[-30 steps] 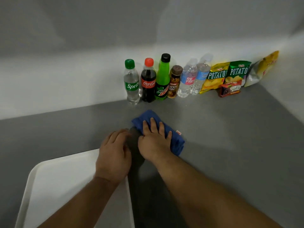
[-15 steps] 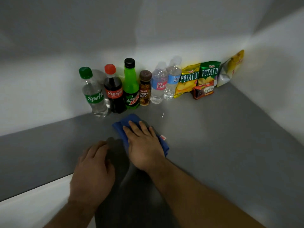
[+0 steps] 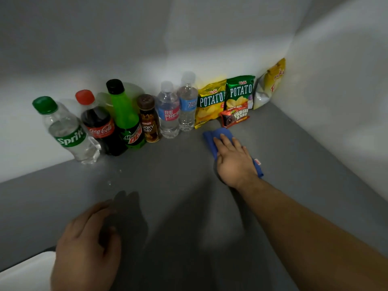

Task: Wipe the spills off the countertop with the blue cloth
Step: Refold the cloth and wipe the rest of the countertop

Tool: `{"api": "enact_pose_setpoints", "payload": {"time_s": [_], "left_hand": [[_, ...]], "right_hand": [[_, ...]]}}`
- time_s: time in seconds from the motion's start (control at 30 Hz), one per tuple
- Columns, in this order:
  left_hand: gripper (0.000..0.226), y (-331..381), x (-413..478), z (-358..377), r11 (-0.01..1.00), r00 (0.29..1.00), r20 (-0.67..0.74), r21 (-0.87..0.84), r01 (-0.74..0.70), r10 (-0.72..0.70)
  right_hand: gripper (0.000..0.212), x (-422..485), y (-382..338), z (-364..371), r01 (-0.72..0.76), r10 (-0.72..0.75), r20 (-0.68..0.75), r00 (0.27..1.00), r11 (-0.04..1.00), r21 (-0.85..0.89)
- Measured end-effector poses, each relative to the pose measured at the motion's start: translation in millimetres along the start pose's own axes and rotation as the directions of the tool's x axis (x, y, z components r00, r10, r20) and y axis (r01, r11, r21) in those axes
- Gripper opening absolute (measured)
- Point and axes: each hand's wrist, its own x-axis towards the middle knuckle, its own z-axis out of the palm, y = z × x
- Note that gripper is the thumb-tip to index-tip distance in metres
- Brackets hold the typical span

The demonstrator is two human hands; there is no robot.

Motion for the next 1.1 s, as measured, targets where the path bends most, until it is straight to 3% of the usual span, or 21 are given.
{"api": "enact_pose_setpoints", "payload": {"time_s": [0.33,0.57,0.77,0.93,1.1], "left_hand": [[0.043,52.1,20.8,37.4,0.993,0.99,0.102,-0.071,-0.093,0.1],[0.031,83.3,31.9,61.1,0.981,0.973,0.132,-0.079,-0.178,0.187],[0.037,103.6,24.1,66.7,0.963,0.934,0.24,-0.121,-0.243,0.265],[0.035,116.8,9.9,66.1,0.927,0.874,0.314,-0.172,-0.332,0.371],[0.021,127.5,-7.2,63.2,0.919,0.874,0.303,-0.231,-0.32,0.38]], "right_hand": [[0.055,6.0,83.9,-24.4,-0.038,0.038,-0.009,0.999,0.999,-0.021],[0.055,21.2,155.4,-44.5,-0.164,0.164,-0.012,0.986,0.986,-0.028],[0.054,16.3,210.5,-60.0,-0.233,0.234,-0.024,0.972,0.972,0.018],[0.054,-15.6,199.4,-57.9,-0.238,0.238,-0.044,0.97,0.971,0.004],[0.054,-77.8,148.3,-41.0,-0.115,0.115,-0.035,0.993,0.993,0.01]]}}
